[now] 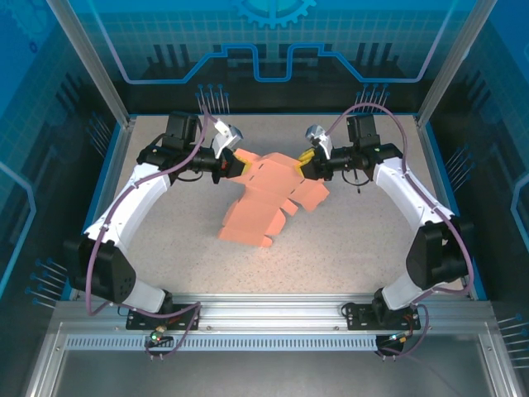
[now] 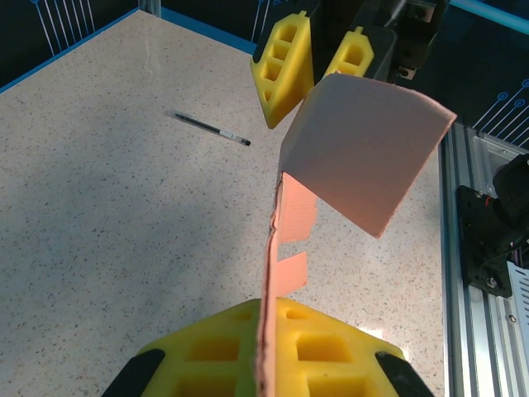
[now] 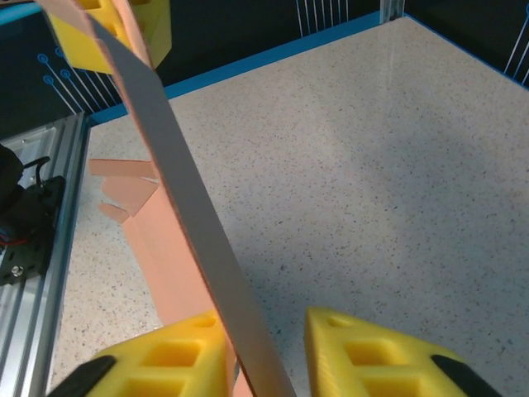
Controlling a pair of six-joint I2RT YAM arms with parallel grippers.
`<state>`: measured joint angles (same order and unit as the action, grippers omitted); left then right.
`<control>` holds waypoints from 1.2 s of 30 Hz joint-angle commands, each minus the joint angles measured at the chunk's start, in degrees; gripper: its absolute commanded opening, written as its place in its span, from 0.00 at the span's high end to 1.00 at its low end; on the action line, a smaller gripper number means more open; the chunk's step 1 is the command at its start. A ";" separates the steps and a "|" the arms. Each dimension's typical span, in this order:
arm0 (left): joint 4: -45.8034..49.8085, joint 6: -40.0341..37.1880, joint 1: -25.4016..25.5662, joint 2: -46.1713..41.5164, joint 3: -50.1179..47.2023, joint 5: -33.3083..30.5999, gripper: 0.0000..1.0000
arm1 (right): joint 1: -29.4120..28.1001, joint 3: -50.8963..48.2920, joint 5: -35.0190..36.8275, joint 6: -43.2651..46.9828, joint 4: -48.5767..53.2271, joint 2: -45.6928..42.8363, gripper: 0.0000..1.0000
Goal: Fold the paper box
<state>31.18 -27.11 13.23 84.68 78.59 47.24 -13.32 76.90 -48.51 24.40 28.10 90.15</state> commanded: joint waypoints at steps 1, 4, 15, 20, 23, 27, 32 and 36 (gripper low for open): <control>-0.72 -0.13 0.21 -1.82 -0.93 2.50 0.97 | 0.80 -0.27 -1.65 -0.30 -0.42 0.82 0.73; -0.77 -0.15 0.21 -1.76 -1.07 2.41 0.97 | 0.77 -0.04 -1.67 -0.49 -0.41 0.75 0.73; -2.08 1.64 0.14 -1.30 -1.31 0.74 0.87 | 0.84 -3.21 -0.53 -3.22 -2.42 -2.23 1.00; -4.20 3.01 0.03 -1.59 -2.53 0.88 0.72 | 0.81 -8.72 -0.12 -6.16 -6.83 -7.50 1.00; -5.06 3.32 0.04 -1.93 -3.16 1.10 0.66 | 0.79 -10.57 0.56 -7.62 -7.78 -9.98 1.00; -6.56 3.99 0.04 -2.75 -4.61 0.91 0.59 | 0.83 -12.07 1.17 -9.16 -8.27 -12.52 1.00; -8.87 4.08 0.04 -3.71 -7.30 -0.88 0.49 | 0.76 -12.90 0.10 -10.92 -8.15 -14.42 1.00; -9.78 3.91 0.04 -4.30 -8.41 -0.66 0.43 | 0.80 -13.49 -0.55 -12.16 -8.69 -15.11 1.00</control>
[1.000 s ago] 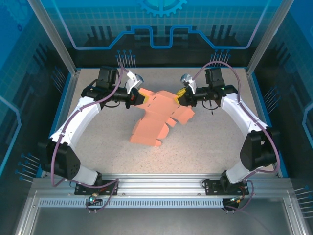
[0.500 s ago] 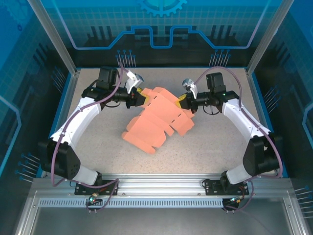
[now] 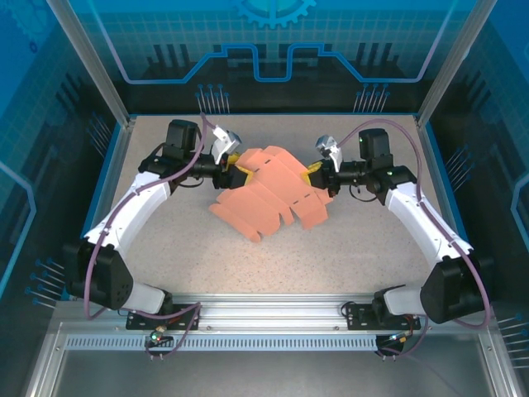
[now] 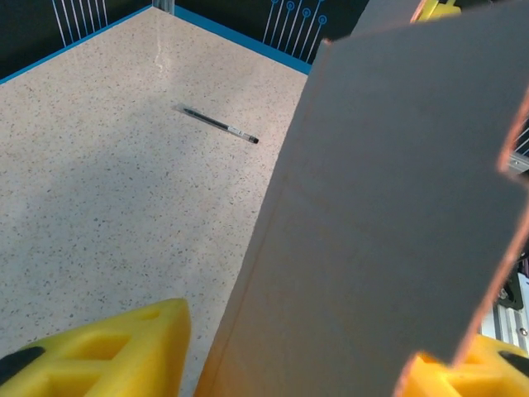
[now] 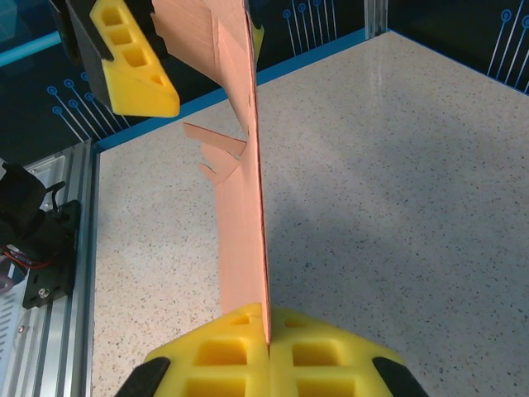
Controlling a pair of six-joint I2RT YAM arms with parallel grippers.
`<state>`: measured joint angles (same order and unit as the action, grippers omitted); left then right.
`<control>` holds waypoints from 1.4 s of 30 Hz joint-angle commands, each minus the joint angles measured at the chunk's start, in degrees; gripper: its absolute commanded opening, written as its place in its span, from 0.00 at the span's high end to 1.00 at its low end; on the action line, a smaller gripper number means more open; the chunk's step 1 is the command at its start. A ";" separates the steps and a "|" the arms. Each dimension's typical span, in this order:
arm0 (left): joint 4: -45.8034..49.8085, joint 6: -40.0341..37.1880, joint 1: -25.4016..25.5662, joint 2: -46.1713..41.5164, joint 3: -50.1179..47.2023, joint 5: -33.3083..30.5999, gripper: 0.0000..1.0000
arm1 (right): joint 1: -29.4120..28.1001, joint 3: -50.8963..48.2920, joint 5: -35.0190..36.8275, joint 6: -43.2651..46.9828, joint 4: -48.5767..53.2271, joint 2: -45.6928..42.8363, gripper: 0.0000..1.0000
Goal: Fold the paper box
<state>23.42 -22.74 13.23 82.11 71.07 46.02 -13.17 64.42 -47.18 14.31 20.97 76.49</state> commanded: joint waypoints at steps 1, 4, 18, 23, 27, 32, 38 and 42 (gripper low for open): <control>-2.07 -0.38 0.04 -1.85 -1.08 0.85 0.42 | 0.62 -1.13 -2.14 -2.33 -1.91 -1.59 1.00; -2.00 -0.71 0.04 -2.04 -1.45 1.45 0.42 | 0.65 -1.49 -3.08 -3.21 -3.17 -1.71 1.00; -3.50 6.03 0.23 -2.70 -0.14 3.09 0.92 | -1.51 -2.51 6.64 -3.58 -4.53 -4.19 1.00; -6.66 16.87 0.49 -3.08 -0.15 2.94 0.98 | -4.75 -4.76 17.74 -3.06 -7.03 -6.46 1.00; -7.70 23.45 0.48 -3.31 -0.07 2.26 1.00 | -10.88 -7.02 32.24 0.77 -8.85 -8.27 1.00; -9.18 30.08 0.48 -2.42 -0.02 2.10 1.00 | -18.91 -10.04 49.39 5.84 -13.21 -8.63 1.00; -9.00 32.96 0.48 -0.92 0.35 1.81 1.00 | -26.95 -15.23 65.06 11.55 -22.09 -7.68 1.00; -9.18 33.64 0.48 -0.21 0.41 1.81 1.00 | -30.46 -17.12 72.60 15.51 -26.69 -5.81 1.00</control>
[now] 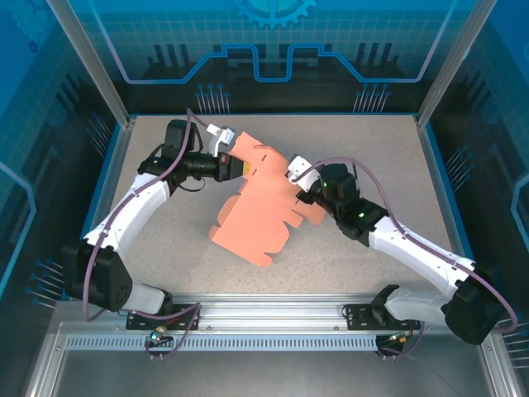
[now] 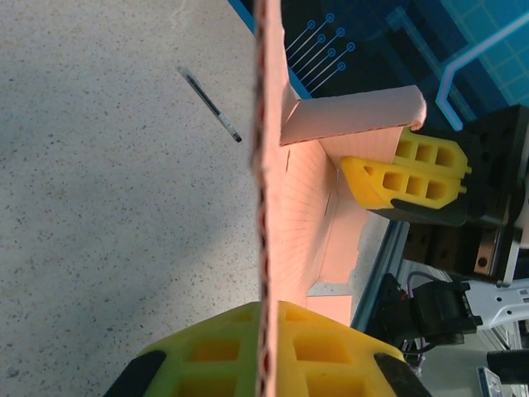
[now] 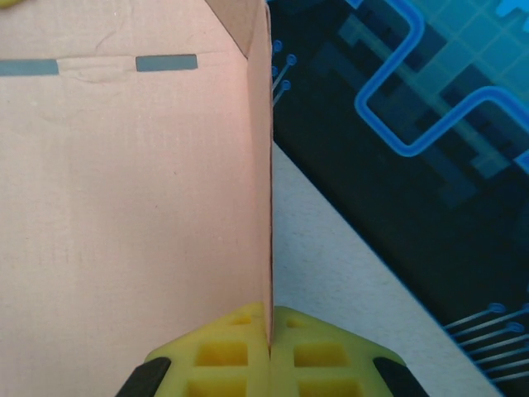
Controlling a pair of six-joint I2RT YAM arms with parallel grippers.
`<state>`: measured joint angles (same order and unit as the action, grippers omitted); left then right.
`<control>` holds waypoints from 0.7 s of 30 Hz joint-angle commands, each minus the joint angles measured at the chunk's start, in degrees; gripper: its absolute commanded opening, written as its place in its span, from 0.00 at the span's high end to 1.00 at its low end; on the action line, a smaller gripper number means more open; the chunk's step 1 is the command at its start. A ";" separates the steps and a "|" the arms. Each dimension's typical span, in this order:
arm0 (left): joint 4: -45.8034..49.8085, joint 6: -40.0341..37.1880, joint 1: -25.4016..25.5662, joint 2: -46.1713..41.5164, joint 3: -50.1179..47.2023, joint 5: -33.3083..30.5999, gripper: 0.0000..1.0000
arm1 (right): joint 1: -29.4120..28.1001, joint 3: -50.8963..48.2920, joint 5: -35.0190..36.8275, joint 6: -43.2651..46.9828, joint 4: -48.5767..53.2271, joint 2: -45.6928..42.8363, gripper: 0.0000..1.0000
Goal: Fold the paper box
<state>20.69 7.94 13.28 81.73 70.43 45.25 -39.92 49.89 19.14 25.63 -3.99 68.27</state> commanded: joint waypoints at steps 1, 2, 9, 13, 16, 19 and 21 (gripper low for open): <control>-6.45 3.04 0.43 0.27 1.09 2.49 1.00 | -4.46 -3.02 7.72 5.11 -2.93 2.84 1.00; -6.45 3.04 0.43 0.42 1.05 2.41 1.00 | -4.87 -3.41 8.84 5.70 -3.77 3.21 1.00; -6.80 4.36 0.43 1.48 1.29 2.39 1.00 | -7.71 -5.50 15.56 8.91 -10.53 6.01 1.00; -6.67 4.27 0.43 1.87 1.41 2.28 1.00 | -7.73 -4.74 16.27 9.29 -9.22 7.25 1.00; -6.21 3.58 0.43 2.01 1.43 1.87 1.00 | -6.34 -3.16 11.20 5.89 -3.84 6.40 1.00; -5.66 2.47 0.34 2.33 1.26 0.87 1.00 | -3.10 0.05 2.11 0.08 5.30 5.61 1.00; -5.40 2.01 0.34 2.67 1.20 0.40 1.00 | -1.67 0.21 -2.46 -2.24 8.74 5.16 1.00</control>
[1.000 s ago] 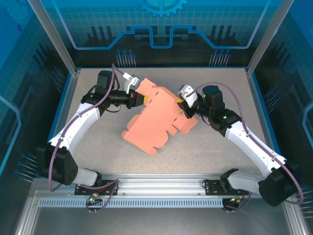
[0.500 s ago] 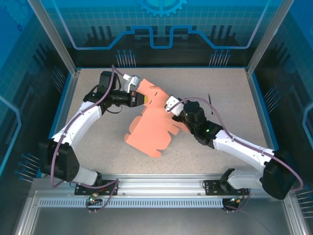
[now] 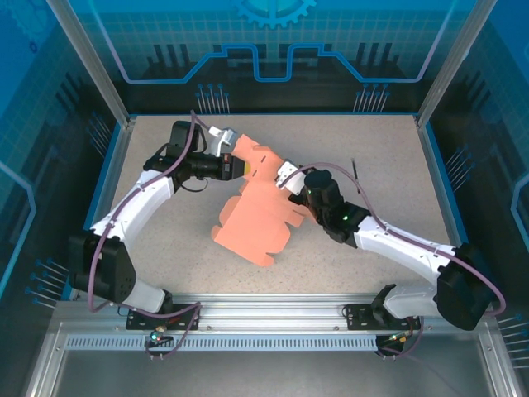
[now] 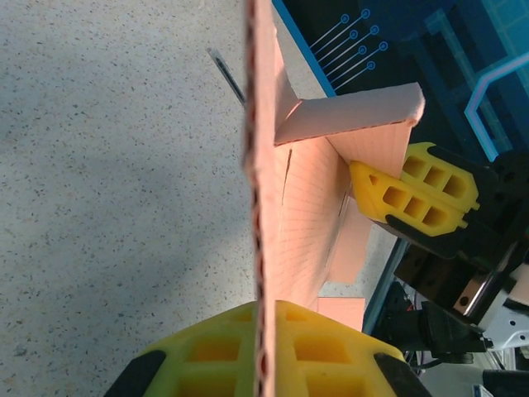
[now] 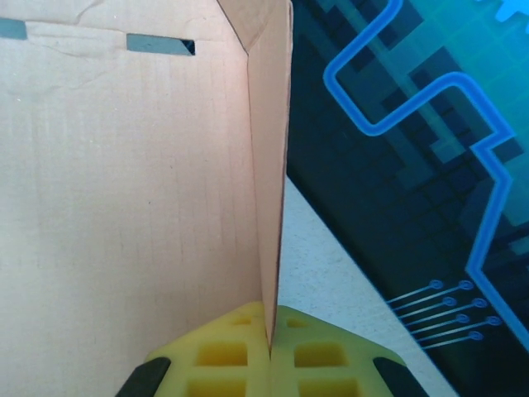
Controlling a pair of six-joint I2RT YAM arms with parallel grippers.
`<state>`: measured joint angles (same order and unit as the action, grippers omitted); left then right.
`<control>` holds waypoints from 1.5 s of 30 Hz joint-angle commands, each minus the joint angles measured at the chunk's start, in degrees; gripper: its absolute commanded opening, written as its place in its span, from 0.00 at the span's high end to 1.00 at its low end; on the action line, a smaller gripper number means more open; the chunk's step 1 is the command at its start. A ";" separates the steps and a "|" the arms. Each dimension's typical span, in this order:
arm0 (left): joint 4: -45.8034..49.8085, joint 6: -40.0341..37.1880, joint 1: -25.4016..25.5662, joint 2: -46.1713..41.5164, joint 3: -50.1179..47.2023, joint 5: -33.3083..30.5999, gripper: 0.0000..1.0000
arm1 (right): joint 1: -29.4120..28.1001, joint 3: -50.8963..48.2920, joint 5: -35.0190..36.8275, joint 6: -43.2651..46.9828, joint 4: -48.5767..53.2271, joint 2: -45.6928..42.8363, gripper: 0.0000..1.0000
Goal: Fold the paper box
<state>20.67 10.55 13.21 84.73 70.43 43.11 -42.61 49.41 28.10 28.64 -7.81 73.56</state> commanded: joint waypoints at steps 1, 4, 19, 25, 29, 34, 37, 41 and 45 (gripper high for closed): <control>-5.37 -0.70 0.41 -0.02 1.11 2.42 1.00 | 1.86 2.62 -14.25 -6.64 14.26 -0.47 1.00; -5.37 -1.14 0.33 0.69 1.09 2.11 0.98 | 5.25 4.15 -22.88 -10.55 18.69 -1.13 1.00; -6.10 -0.85 -0.59 6.48 2.06 -0.51 0.79 | 15.43 7.95 -40.92 -19.22 27.23 1.96 1.00; -3.18 0.11 -1.75 6.19 2.70 -10.11 0.65 | 16.57 8.14 -40.47 -19.72 27.98 4.38 1.00; -3.83 1.41 -1.87 3.06 0.55 -16.52 0.60 | 17.37 8.36 -39.52 -19.93 28.53 6.78 1.00; -10.84 5.88 -1.32 -3.07 -6.72 -17.21 0.58 | 18.16 9.38 -36.70 -20.53 29.36 10.19 1.00; -15.47 6.92 1.71 -7.50 -12.61 -18.51 0.56 | 19.33 10.69 -35.50 -21.38 30.22 12.13 1.00; -23.31 8.48 8.30 -10.83 -21.63 -20.23 0.54 | 21.05 13.43 -34.74 -21.84 32.94 15.24 1.00; -28.48 9.17 14.07 -8.99 -27.68 -24.14 0.55 | 21.87 15.68 -33.83 -21.73 35.46 17.67 1.00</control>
<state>-1.34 18.13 24.82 74.43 45.95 22.74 -21.67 62.78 -6.74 7.66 24.03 89.65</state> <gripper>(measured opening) 0.448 0.058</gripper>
